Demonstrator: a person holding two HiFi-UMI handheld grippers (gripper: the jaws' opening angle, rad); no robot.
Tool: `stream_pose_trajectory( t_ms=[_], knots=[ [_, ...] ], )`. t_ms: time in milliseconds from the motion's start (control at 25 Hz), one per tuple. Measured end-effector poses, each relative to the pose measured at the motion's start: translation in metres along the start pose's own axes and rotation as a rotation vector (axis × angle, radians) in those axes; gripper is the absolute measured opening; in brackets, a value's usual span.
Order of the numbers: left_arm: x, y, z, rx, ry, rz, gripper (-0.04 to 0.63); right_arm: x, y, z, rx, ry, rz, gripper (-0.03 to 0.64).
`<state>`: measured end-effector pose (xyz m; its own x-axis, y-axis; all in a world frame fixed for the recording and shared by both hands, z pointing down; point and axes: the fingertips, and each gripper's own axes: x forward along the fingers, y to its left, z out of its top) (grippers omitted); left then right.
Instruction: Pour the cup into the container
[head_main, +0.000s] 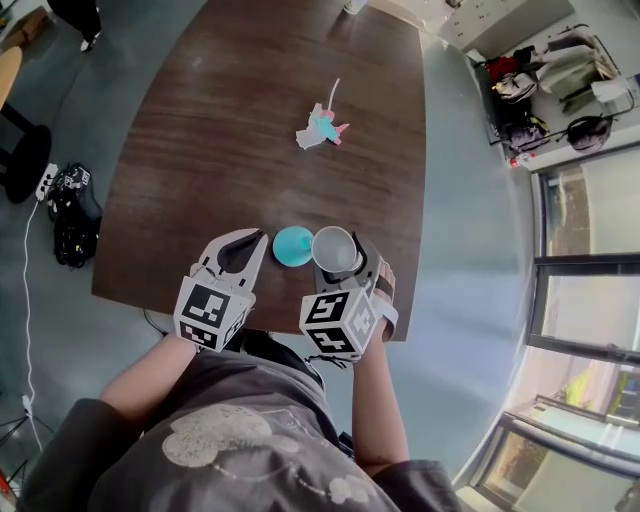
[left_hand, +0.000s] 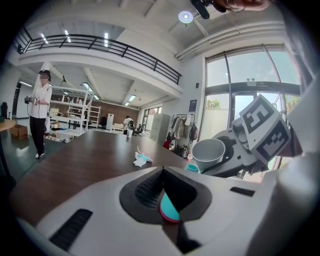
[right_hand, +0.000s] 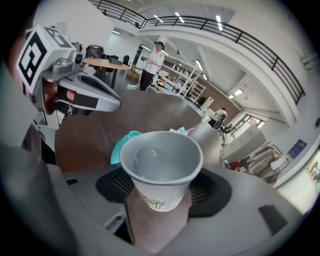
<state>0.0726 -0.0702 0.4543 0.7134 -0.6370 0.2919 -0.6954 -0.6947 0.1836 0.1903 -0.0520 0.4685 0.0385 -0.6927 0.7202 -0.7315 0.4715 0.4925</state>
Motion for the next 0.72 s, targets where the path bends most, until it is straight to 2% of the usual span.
stream_pose_trajectory(
  t_ms=[200,440,720],
  knots=[
    [0.002,0.002,0.002,0.002,-0.013,0.001,0.008,0.001,-0.003,0.001,-0.044,0.013,-0.022,0.293],
    [0.008,-0.001,-0.001,-0.01,-0.001,-0.015,0.008,0.005,-0.002,0.003,-0.145,0.034,-0.053,0.293],
    [0.011,-0.003,-0.003,-0.02,0.0,-0.03,0.008,0.005,-0.003,0.004,-0.198,0.058,-0.078,0.293]
  ],
)
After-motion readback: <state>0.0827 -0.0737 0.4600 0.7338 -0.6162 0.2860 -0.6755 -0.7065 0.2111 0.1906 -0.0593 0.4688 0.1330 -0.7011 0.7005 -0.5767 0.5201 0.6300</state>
